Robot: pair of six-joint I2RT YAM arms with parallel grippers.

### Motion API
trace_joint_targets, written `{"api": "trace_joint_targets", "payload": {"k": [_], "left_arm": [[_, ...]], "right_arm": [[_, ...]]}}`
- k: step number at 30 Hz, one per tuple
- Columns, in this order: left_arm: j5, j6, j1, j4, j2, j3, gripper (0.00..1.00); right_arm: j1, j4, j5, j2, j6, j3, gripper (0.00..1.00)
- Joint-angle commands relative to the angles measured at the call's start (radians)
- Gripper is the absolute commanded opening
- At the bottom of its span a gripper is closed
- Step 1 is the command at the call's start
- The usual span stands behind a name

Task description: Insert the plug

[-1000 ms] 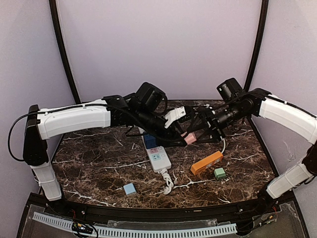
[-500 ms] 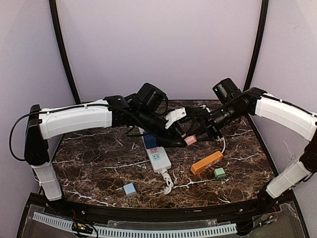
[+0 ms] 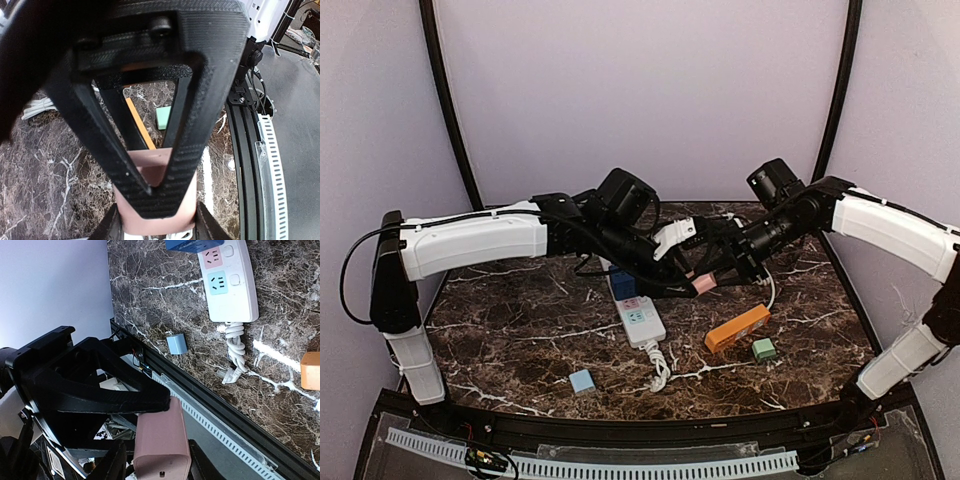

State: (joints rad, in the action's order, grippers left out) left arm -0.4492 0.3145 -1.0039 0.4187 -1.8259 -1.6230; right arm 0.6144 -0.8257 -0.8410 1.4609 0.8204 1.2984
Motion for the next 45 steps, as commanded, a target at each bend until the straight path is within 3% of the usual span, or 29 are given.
{"api": "trace_joint_targets", "payload": {"k": [1, 12, 17, 19, 21, 24, 27, 29, 37, 45], "left_arm": [[-0.017, 0.002, 0.000, 0.014, -0.009, -0.031, 0.01], [-0.027, -0.009, -0.001, 0.002, -0.013, -0.030, 0.01], [-0.027, -0.015, -0.001, 0.000, -0.013, -0.030, 0.04], [-0.027, -0.014, -0.001, 0.003, -0.011, -0.030, 0.17], [-0.028, -0.009, -0.002, 0.003, -0.005, -0.026, 0.40], [-0.026, 0.001, -0.001, 0.003, 0.010, -0.013, 0.59], [-0.024, 0.010, -0.001, 0.002, 0.036, 0.005, 0.86], [-0.015, 0.010, -0.002, 0.002, 0.054, 0.019, 0.95], [0.006, -0.061, -0.002, -0.034, 0.133, 0.114, 0.98], [0.089, -0.340, 0.001, -0.117, 0.219, 0.166, 0.99]], "right_arm": [[0.017, 0.008, -0.019, 0.012, -0.015, 0.032, 0.39], [0.024, 0.008, -0.012, 0.010, -0.012, 0.027, 0.26], [0.026, 0.009, -0.012, 0.012, -0.014, 0.025, 0.08], [0.028, 0.007, -0.010, 0.012, -0.013, 0.028, 0.00], [0.028, 0.004, 0.005, 0.009, -0.021, 0.037, 0.00], [0.028, -0.002, 0.033, 0.006, -0.029, 0.056, 0.00], [0.028, -0.012, 0.060, 0.003, -0.036, 0.069, 0.00], [0.028, -0.021, 0.080, 0.000, -0.043, 0.074, 0.00], [0.028, -0.052, 0.149, -0.007, -0.068, 0.089, 0.00], [0.028, -0.093, 0.236, 0.002, -0.084, 0.115, 0.00]]}}
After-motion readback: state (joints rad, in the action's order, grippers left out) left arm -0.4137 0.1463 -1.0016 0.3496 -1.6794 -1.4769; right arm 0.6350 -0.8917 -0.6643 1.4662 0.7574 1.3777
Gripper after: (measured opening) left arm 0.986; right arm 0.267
